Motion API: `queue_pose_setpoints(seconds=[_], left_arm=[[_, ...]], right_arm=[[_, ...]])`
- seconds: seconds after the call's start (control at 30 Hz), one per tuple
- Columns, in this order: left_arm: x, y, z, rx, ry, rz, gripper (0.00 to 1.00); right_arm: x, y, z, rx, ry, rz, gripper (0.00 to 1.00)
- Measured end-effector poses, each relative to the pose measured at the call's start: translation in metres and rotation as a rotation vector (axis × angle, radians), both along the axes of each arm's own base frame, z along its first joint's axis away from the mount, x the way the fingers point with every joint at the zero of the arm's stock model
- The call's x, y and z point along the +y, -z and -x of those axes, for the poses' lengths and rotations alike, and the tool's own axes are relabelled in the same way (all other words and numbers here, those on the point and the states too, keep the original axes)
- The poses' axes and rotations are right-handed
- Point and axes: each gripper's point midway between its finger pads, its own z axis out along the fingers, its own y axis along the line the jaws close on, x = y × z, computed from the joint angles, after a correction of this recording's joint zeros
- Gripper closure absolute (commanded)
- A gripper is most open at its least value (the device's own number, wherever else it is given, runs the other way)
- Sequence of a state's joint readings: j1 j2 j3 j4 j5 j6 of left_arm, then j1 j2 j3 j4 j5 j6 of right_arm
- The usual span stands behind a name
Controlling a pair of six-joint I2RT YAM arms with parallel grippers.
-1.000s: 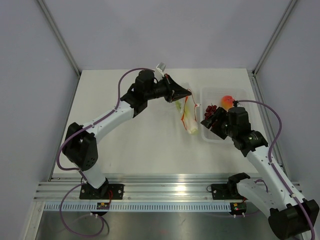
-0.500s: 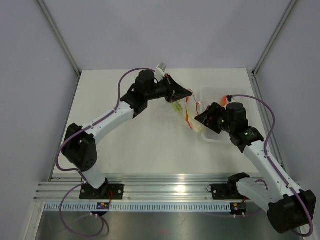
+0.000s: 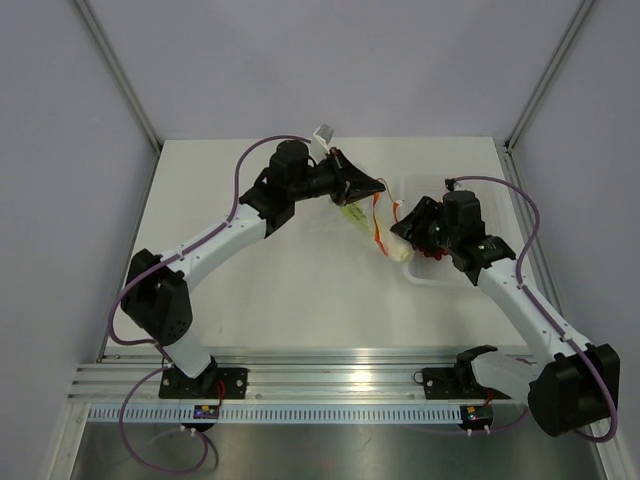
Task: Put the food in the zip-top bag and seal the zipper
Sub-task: Adjust the zipper food storage bag at the center of the board.
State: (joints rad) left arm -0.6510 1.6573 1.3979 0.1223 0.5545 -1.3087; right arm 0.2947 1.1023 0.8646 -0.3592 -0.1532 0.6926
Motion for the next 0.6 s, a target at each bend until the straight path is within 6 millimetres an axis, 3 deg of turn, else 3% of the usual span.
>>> queue_pose_setpoints(seconds=[0.23, 0.43, 0.53, 0.57, 0.6], left_arm=[[0.002, -0.008, 0.004, -0.006, 0.003, 0.016, 1.00], [0.002, -0.003, 0.006, 0.009, 0.009, 0.011, 1.00], [0.002, -0.004, 0.006, 0.013, 0.010, 0.014, 1.00], [0.002, -0.004, 0.006, 0.015, 0.010, 0.015, 1.00], [0.002, -0.004, 0.006, 0.017, 0.010, 0.016, 1.00]], right_arm=[[0.010, 0.009, -0.007, -0.011, -0.021, -0.035, 0.52], [0.023, 0.014, -0.004, -0.012, -0.059, -0.069, 0.53], [0.027, 0.013, -0.003, -0.014, -0.071, -0.077, 0.63], [0.028, 0.013, -0.003, -0.015, -0.074, -0.079, 0.72], [0.029, 0.013, -0.003, -0.018, -0.079, -0.080, 0.76]])
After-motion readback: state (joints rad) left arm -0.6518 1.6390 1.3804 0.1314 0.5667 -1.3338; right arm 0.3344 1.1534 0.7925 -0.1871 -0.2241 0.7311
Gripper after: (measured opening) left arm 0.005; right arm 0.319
